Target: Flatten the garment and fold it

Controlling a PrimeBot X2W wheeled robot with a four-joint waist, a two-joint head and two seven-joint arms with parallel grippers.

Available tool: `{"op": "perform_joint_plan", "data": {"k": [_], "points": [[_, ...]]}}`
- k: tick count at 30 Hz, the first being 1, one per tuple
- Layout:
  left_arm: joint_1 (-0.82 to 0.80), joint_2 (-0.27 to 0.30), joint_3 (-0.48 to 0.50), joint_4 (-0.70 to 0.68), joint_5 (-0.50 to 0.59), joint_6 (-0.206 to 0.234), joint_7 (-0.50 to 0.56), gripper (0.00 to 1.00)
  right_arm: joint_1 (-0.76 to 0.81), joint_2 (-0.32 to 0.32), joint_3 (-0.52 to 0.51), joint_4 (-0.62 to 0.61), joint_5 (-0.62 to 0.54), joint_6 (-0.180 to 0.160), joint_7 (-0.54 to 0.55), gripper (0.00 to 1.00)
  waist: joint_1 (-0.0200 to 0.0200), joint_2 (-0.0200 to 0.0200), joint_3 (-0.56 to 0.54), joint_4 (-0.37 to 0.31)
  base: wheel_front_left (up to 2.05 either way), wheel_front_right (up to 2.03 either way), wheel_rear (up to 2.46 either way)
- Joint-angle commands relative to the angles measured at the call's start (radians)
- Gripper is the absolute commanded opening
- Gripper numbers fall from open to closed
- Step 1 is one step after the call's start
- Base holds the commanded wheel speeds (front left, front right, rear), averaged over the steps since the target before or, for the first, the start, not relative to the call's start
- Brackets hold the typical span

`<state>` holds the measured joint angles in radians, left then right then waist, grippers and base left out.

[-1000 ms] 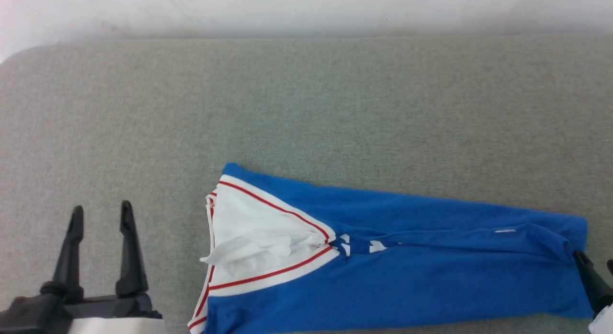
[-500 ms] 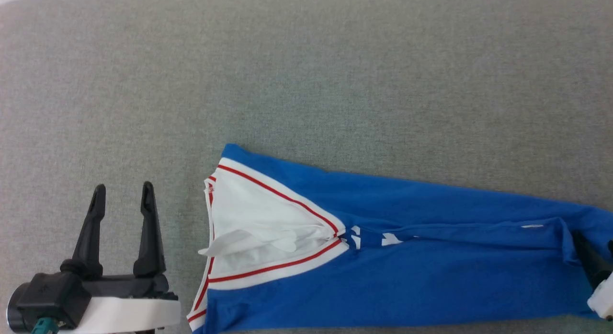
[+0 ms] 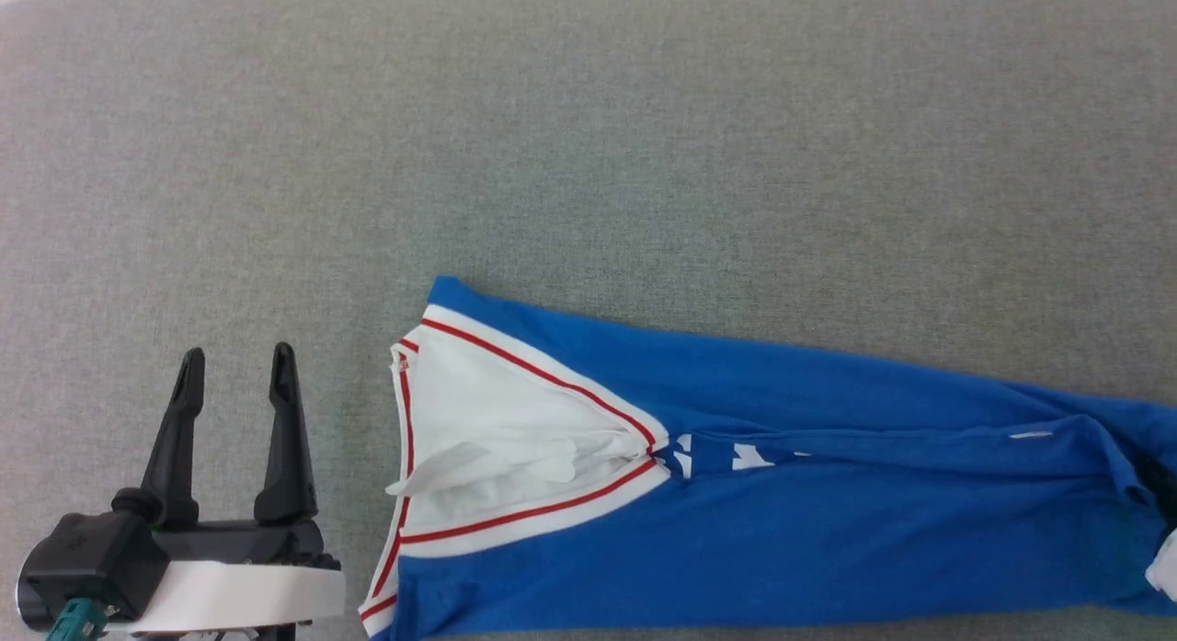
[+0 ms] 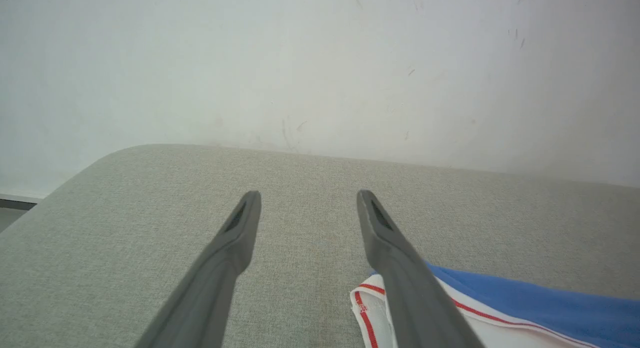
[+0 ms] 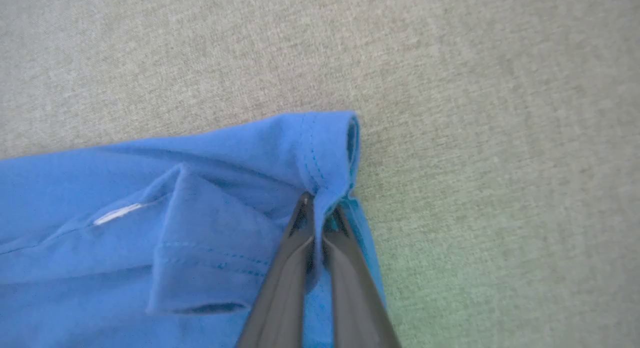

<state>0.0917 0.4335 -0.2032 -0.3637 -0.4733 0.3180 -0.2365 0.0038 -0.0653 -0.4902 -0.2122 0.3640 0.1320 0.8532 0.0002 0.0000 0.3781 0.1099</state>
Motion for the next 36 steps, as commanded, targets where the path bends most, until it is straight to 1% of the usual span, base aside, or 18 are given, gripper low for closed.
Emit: {"op": "perform_joint_plan", "data": {"k": [1, 7, 10, 12, 14, 18, 23, 27, 32, 36], "points": [[-0.018, -0.004, 0.0, 0.004, -0.002, -0.004, -0.001, 1.0, -0.004, 0.006, -0.006, 0.002, -0.014, -0.001, 0.009, 0.0, -0.0002, 0.0, -0.017, -0.008, 0.0, 0.0, 0.0], [-0.005, -0.003, -0.004, 0.011, -0.007, -0.004, 0.001, 1.0, -0.011, -0.045, -0.083, -0.024, -0.064, -0.001, 0.024, 0.0, -0.0002, 0.0, -0.06, -0.007, 0.0, 0.0, 0.0], [0.007, -0.001, -0.002, 0.013, -0.009, -0.002, 0.002, 1.0, -0.009, -0.086, -0.111, -0.031, -0.085, -0.001, 0.027, 0.0, -0.0002, 0.0, -0.077, -0.002, 0.0, 0.0, 0.0], [0.016, 0.0, -0.003, 0.014, -0.011, 0.0, 0.002, 1.0, -0.012, -0.094, -0.11, -0.045, -0.082, -0.001, 0.033, 0.0, -0.0002, 0.0, -0.092, 0.001, 0.0, 0.0, 0.0], [0.024, -0.002, -0.001, 0.016, -0.015, 0.003, 0.003, 1.0, -0.015, -0.083, -0.085, -0.069, -0.065, -0.001, 0.052, 0.0, -0.0002, 0.0, -0.105, 0.002, 0.0, 0.0, 0.0], [0.033, -0.01, -0.006, 0.021, -0.024, 0.004, 0.002, 1.0, -0.008, -0.059, 0.015, -0.127, -0.007, -0.001, 0.11, 0.0, -0.0002, 0.0, -0.135, 0.006, 0.0, 0.0, 0.0], [0.034, -0.019, -0.019, 0.035, -0.031, -0.003, 0.001, 1.0, 0.018, -0.021, 0.185, -0.22, 0.068, -0.001, 0.22, 0.0, -0.0002, 0.0, -0.177, 0.024, 0.0, 0.0, 0.0], [0.033, -0.02, -0.03, 0.047, -0.035, -0.01, 0.006, 1.0, 0.016, 0.0, 0.33, -0.272, 0.106, -0.001, 0.291, 0.0, -0.0002, 0.0, -0.206, 0.043, 0.0, 0.0, 0.0], [0.034, -0.019, -0.037, 0.056, -0.041, -0.017, 0.009, 1.0, -0.027, 0.012, 0.513, -0.282, 0.126, -0.001, 0.336, 0.0, -0.0002, 0.0, -0.227, 0.071, 0.0, 0.0, 0.0], [0.034, -0.02, -0.046, 0.06, -0.043, -0.021, 0.011, 1.0, -0.09, 0.014, 0.644, -0.245, 0.133, -0.001, 0.334, 0.0, -0.0002, 0.0, -0.228, 0.093, 0.0, 0.0, 0.0]]}}
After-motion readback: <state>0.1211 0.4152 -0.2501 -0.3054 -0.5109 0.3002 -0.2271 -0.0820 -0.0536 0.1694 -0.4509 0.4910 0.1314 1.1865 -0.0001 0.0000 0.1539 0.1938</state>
